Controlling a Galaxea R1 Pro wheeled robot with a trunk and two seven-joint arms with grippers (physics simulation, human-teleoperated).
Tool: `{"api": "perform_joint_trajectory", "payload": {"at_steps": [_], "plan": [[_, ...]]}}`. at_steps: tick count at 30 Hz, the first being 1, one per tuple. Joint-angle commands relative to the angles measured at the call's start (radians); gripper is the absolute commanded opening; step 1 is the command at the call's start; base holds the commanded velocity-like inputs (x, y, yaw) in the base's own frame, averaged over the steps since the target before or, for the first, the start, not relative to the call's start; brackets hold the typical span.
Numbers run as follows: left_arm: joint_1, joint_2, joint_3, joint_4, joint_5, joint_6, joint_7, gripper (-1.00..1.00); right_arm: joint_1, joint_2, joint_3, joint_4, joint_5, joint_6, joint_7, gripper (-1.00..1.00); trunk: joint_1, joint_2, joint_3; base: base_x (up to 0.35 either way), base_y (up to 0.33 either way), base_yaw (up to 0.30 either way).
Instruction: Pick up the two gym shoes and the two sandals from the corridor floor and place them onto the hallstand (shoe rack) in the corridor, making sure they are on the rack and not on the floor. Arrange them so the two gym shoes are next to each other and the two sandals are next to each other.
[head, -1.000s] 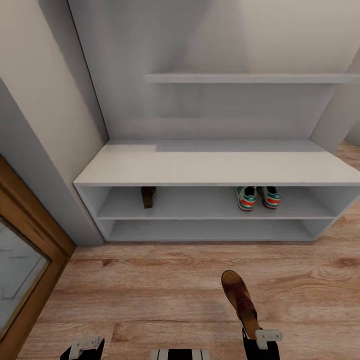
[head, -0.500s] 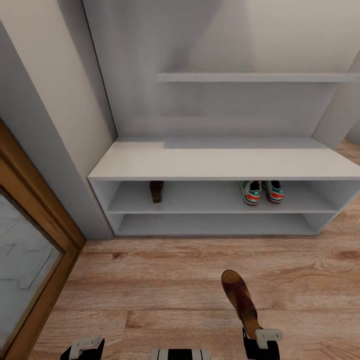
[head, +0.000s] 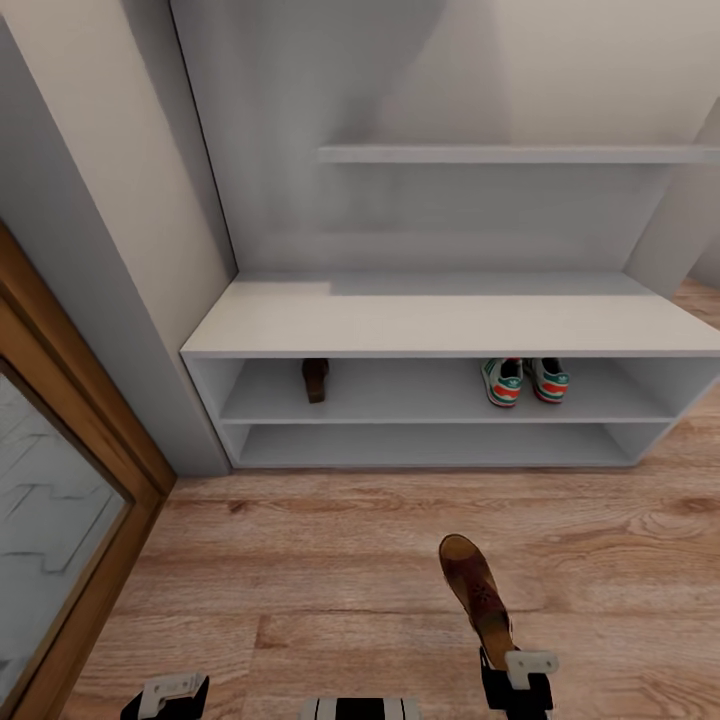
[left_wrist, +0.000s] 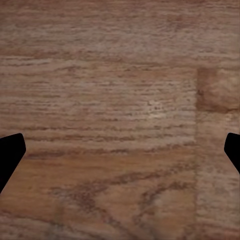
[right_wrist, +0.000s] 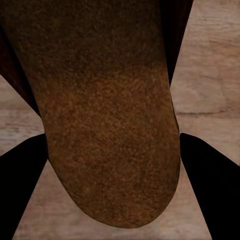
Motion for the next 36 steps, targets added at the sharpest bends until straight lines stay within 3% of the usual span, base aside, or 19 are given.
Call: {"api": "perform_joint_trajectory", "payload": {"at_steps": [1, 2, 3, 5, 6, 7, 11, 12, 13, 20, 33, 36], "plan": [[-0.001, -0.001, 0.008, 0.001, -0.006, -0.005, -0.008, 1.00, 0.000, 0.012, -0.009, -0.031, 0.009, 0.032, -0.002, -1.00, 0.000, 0.000, -0.001, -0.004, 0.002, 0.000], [-0.001, -0.001, 0.008, 0.001, -0.006, -0.005, -0.008, 1.00, 0.000, 0.019, -0.009, -0.050, 0.009, 0.056, -0.002, -1.00, 0.000, 0.000, -0.001, -0.003, 0.001, 0.000], [-0.001, -0.001, 0.007, 0.001, -0.006, -0.010, -0.008, 1.00, 0.000, 0.050, -0.009, -0.153, 0.009, 0.199, -0.002, -1.00, 0.000, 0.000, -0.001, -0.001, 0.001, 0.000], [-0.001, -0.001, 0.006, 0.001, -0.006, -0.013, -0.008, 1.00, 0.000, 0.088, -0.009, -0.282, 0.009, 0.368, -0.002, -1.00, 0.000, 0.000, -0.001, 0.000, 0.000, 0.000], [-0.001, -0.001, 0.006, 0.001, -0.006, -0.013, -0.008, 1.00, 0.000, 0.098, -0.009, -0.314, 0.009, 0.408, -0.002, -1.00, 0.000, 0.000, -0.001, 0.000, 0.000, 0.000], [-0.001, -0.001, 0.006, 0.001, -0.006, -0.014, -0.008, 1.00, 0.000, 0.126, -0.008, -0.405, 0.009, 0.517, -0.003, -1.00, 0.000, 0.000, -0.001, 0.000, 0.000, 0.000], [-0.001, -0.001, 0.005, 0.001, -0.006, -0.014, -0.008, 1.00, -0.012, 0.184, -0.007, -0.567, 0.008, 0.686, -0.009, -1.00, 0.000, 0.000, -0.001, 0.000, 0.000, 0.000], [-0.001, -0.001, 0.005, 0.001, -0.006, -0.014, -0.008, 1.00, -0.024, 0.185, -0.006, -0.584, 0.008, 0.709, -0.016, -1.00, 0.000, 0.000, -0.001, 0.000, 0.000, 0.000], [-0.001, -0.001, 0.006, 0.001, -0.006, -0.015, -0.008, 1.00, -0.073, 0.185, -0.006, -0.600, 0.007, 0.760, -0.056, -1.00, 0.000, 0.000, -0.001, 0.000, 0.000, 0.000], [-0.001, -0.001, 0.005, 0.001, -0.006, -0.015, -0.008, 1.00, -0.195, 0.185, -0.004, -0.602, 0.006, 0.832, -0.135, -1.00, 0.000, 0.000, -0.001, 0.000, 0.000, 0.000], [-0.001, -0.002, 0.001, 0.001, -0.006, -0.015, -0.008, 1.00, -0.319, 0.185, -0.006, -0.605, 0.001, 0.931, -0.143, -1.00, 0.000, 0.000, -0.001, 0.000, 0.000, 0.000], [-0.001, -0.002, 0.001, 0.001, -0.006, -0.015, -0.008, 1.00, -0.322, 0.185, -0.006, -0.601, -0.027, 0.934, -0.142, -1.00, 0.000, 0.000, -0.001, 0.000, 0.000, 0.000]]}}
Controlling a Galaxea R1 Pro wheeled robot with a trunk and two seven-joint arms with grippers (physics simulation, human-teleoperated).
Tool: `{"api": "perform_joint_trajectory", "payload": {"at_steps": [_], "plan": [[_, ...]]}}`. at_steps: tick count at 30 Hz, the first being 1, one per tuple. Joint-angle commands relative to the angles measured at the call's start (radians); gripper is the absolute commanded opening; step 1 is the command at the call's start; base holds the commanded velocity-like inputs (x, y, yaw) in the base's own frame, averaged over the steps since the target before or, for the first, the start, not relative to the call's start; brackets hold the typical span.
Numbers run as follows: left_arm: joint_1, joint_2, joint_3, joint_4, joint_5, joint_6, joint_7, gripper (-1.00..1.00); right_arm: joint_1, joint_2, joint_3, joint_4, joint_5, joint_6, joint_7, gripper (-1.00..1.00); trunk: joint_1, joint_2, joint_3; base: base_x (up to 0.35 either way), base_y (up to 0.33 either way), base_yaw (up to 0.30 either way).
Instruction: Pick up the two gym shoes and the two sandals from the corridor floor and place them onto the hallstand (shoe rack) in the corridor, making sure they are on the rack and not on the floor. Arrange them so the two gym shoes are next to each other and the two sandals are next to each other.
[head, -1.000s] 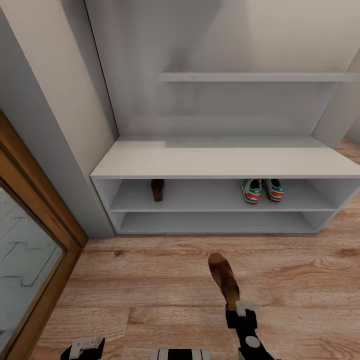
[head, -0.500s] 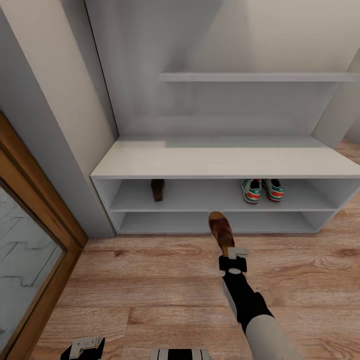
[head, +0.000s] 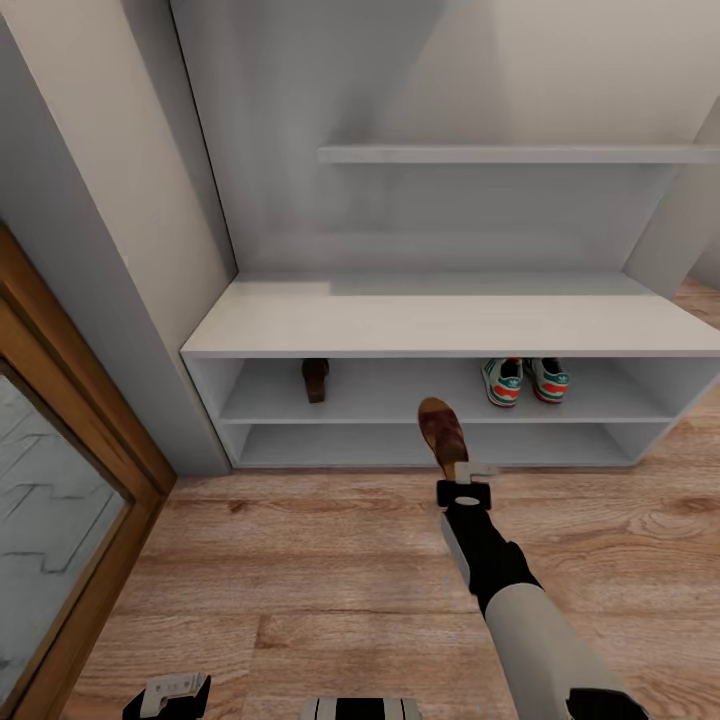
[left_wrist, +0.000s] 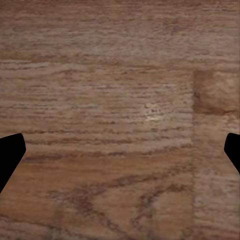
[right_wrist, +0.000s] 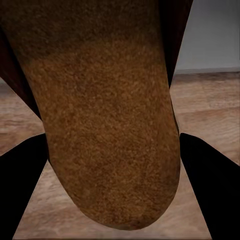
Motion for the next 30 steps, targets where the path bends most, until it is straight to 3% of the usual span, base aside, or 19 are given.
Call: {"api": "perform_joint_trajectory", "payload": {"at_steps": [1, 4, 9, 23, 30], "plan": [[-0.001, -0.001, 0.009, 0.000, -0.006, -0.004, -0.008, 1.00, -0.001, 0.001, -0.004, -0.001, -0.014, 0.008, 0.003, -1.00, 0.000, 0.000, -0.001, 0.000, 0.000, 0.000], [-0.001, -0.001, 0.008, 0.000, -0.006, -0.004, -0.008, 1.00, -0.002, 0.001, -0.001, -0.001, -0.068, 0.009, 0.005, -1.00, 0.000, 0.000, -0.001, 0.000, 0.000, 0.000], [-0.001, -0.001, 0.008, 0.000, -0.006, -0.004, -0.008, 1.00, -0.002, 0.001, 0.000, -0.001, -0.096, 0.009, 0.007, -1.00, 0.000, 0.000, -0.001, 0.000, 0.000, 0.000], [-0.001, -0.006, 0.008, 0.000, -0.006, -0.004, -0.008, 1.00, -0.002, 0.001, -0.001, 0.001, -0.103, 0.008, 0.008, -1.00, 0.000, 0.000, -0.001, 0.001, 0.001, 0.000], [-0.001, -0.010, 0.008, 0.000, -0.007, -0.004, -0.008, 1.00, -0.001, 0.001, -0.001, 0.001, -0.103, 0.008, 0.008, -1.00, 0.000, 0.000, -0.005, 0.157, 0.147, 0.066]]}}
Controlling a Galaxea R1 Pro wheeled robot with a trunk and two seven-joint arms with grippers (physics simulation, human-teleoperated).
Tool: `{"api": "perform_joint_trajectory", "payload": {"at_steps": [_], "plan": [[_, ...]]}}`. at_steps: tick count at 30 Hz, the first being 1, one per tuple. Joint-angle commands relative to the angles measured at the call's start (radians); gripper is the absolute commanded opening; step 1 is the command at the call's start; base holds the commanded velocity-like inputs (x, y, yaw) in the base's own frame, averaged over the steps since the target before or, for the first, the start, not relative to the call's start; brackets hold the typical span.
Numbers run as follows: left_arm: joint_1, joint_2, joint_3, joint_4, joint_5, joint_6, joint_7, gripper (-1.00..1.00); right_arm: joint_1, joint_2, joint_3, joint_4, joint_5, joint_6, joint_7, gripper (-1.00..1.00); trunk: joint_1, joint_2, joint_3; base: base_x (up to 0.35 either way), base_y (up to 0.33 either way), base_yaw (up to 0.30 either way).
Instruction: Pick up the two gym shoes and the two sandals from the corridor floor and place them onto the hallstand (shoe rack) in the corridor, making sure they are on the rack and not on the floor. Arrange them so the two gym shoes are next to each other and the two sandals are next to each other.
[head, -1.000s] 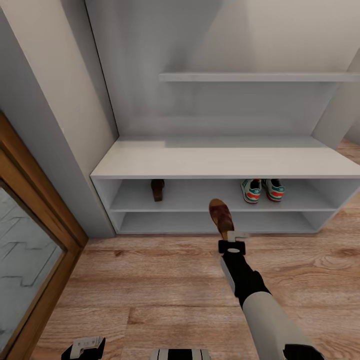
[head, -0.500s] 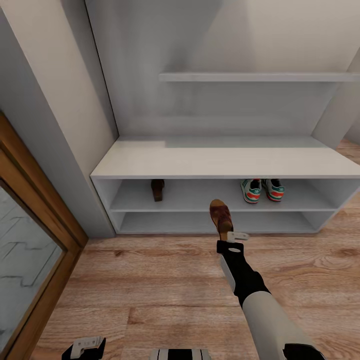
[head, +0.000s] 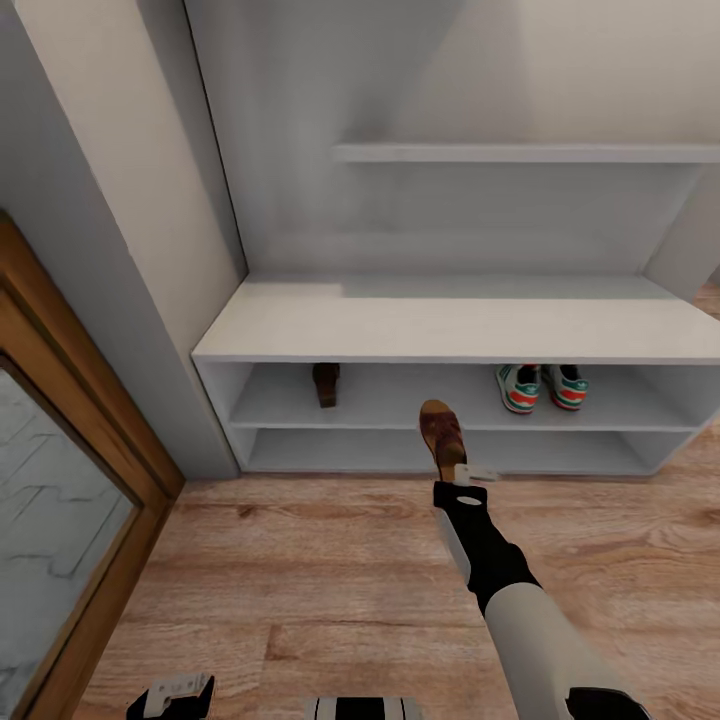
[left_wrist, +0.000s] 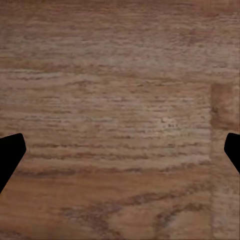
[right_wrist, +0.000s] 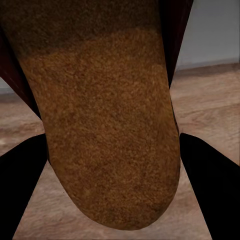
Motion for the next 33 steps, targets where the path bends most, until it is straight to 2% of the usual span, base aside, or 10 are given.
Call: {"api": "perform_joint_trajectory", "payload": {"at_steps": [1, 7, 10, 13, 15, 16, 17, 19, 25, 33], "plan": [[-0.001, -0.001, 0.009, 0.001, -0.006, -0.004, -0.008, 1.00, 0.000, 0.001, -0.004, -0.002, 0.008, 0.007, 0.002, -1.00, 0.000, 0.000, -0.002, 0.222, 0.213, 0.132], [-0.005, 0.001, 0.008, 0.000, -0.006, -0.005, -0.010, 1.00, 0.000, 0.001, -0.004, -0.002, 0.008, 0.007, 0.001, -1.00, 0.000, 0.000, -0.009, 0.230, 0.219, 0.144], [-0.010, 0.002, 0.007, 0.000, -0.008, -0.005, -0.035, 1.00, 0.000, 0.001, -0.004, -0.002, 0.008, 0.007, 0.001, -1.00, 0.000, 0.000, -0.011, 0.170, 0.136, 0.102], [-0.015, 0.006, 0.007, 0.000, -0.008, -0.002, -0.114, 1.00, 0.000, 0.001, -0.004, -0.002, 0.008, 0.007, 0.001, -1.00, 0.000, 0.000, -0.012, 0.051, 0.039, 0.029], [-0.032, 0.008, 0.008, 0.000, -0.006, 0.005, -0.195, 1.00, 0.000, 0.001, -0.005, -0.002, 0.008, 0.007, 0.001, -1.00, 0.000, 0.000, -0.012, 0.023, 0.018, 0.013], [-0.045, 0.009, 0.010, 0.000, -0.006, 0.008, -0.242, 1.00, 0.000, 0.001, -0.005, -0.002, 0.008, 0.007, 0.001, -1.00, 0.000, 0.000, -0.012, 0.013, 0.010, 0.008], [-0.062, 0.010, 0.015, 0.002, -0.005, 0.012, -0.325, 1.00, 0.000, 0.001, -0.005, -0.003, 0.008, 0.008, 0.000, -1.00, 0.000, 0.000, -0.012, 0.004, 0.003, 0.002], [-0.064, 0.010, 0.016, 0.002, -0.005, 0.012, -0.348, 1.00, 0.000, 0.001, -0.005, -0.003, 0.008, 0.008, -0.001, -1.00, 0.000, 0.000, -0.012, 0.003, 0.002, 0.002], [-0.065, 0.010, 0.018, 0.002, -0.004, 0.010, -0.368, 1.00, 0.000, 0.001, -0.004, -0.003, 0.008, 0.009, -0.001, -1.00, 0.000, 0.000, -0.012, 0.037, 0.001, 0.000], [-0.063, 0.007, 0.007, 0.002, -0.005, 0.009, -0.367, 1.00, 0.000, 0.001, -0.005, -0.003, 0.008, 0.009, -0.001, -1.00, 0.000, 0.000, -0.012, 0.279, 0.070, 0.000]]}}
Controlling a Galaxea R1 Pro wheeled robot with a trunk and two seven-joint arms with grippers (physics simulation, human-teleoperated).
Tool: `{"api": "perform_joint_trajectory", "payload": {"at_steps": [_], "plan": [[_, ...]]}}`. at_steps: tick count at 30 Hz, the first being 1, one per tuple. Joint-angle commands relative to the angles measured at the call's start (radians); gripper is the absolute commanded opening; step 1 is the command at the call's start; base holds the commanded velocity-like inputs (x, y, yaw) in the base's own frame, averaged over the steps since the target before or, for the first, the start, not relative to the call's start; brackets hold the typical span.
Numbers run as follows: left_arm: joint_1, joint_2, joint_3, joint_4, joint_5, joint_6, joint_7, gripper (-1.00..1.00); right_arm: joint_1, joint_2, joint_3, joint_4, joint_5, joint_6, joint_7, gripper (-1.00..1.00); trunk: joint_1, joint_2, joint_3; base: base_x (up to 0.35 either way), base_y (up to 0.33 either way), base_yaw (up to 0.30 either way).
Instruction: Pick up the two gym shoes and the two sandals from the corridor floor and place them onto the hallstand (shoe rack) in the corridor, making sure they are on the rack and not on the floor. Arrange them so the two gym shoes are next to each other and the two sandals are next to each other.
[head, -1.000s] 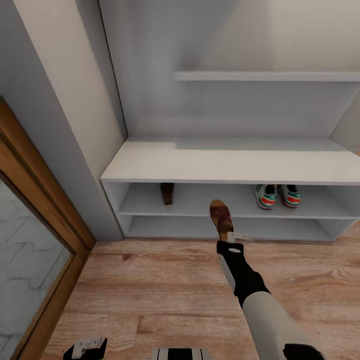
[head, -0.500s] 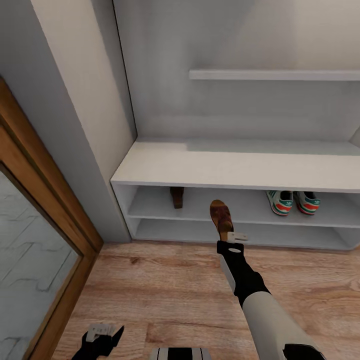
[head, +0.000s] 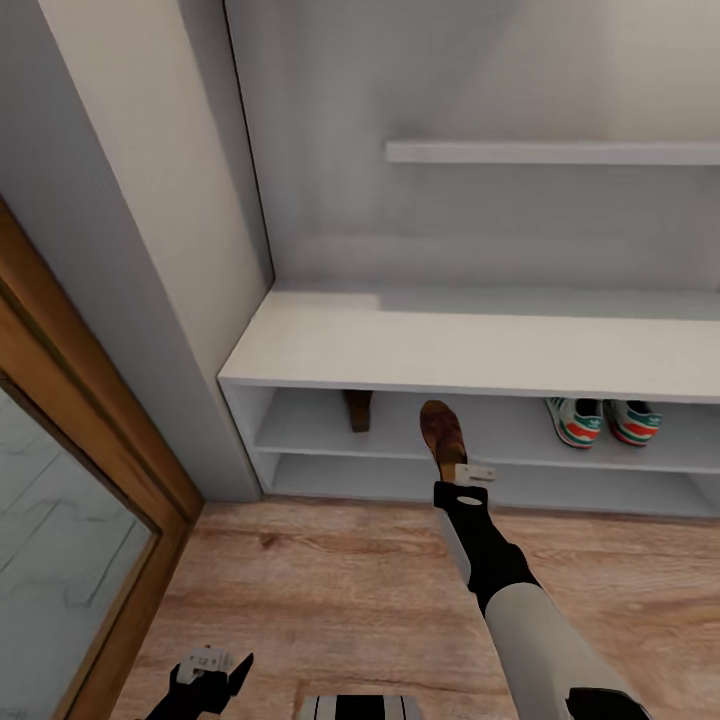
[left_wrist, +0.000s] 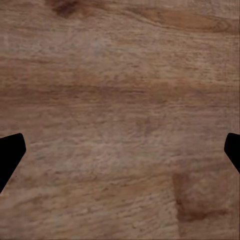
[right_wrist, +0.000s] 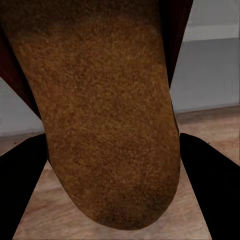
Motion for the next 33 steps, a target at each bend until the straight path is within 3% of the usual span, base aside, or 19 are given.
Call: {"api": "perform_joint_trajectory", "payload": {"at_steps": [1, 18, 33], "plan": [[-0.001, -0.001, 0.008, 0.000, -0.010, -0.006, -0.005, 1.00, 0.000, 0.001, -0.004, -0.002, 0.008, 0.007, 0.002, -1.00, 0.000, 0.000, -0.001, 0.322, 0.090, 0.000], [0.002, -0.007, 0.004, 0.000, -0.010, -0.011, -0.002, 1.00, 0.000, 0.001, -0.004, -0.001, 0.008, 0.007, 0.003, -1.00, 0.000, 0.000, -0.001, 0.233, 0.020, 0.000], [0.002, -0.008, 0.004, 0.001, -0.010, -0.011, -0.002, 1.00, 0.000, 0.001, -0.004, -0.002, 0.008, 0.007, 0.003, -1.00, 0.000, 0.000, -0.001, 0.048, 0.009, 0.000]]}}
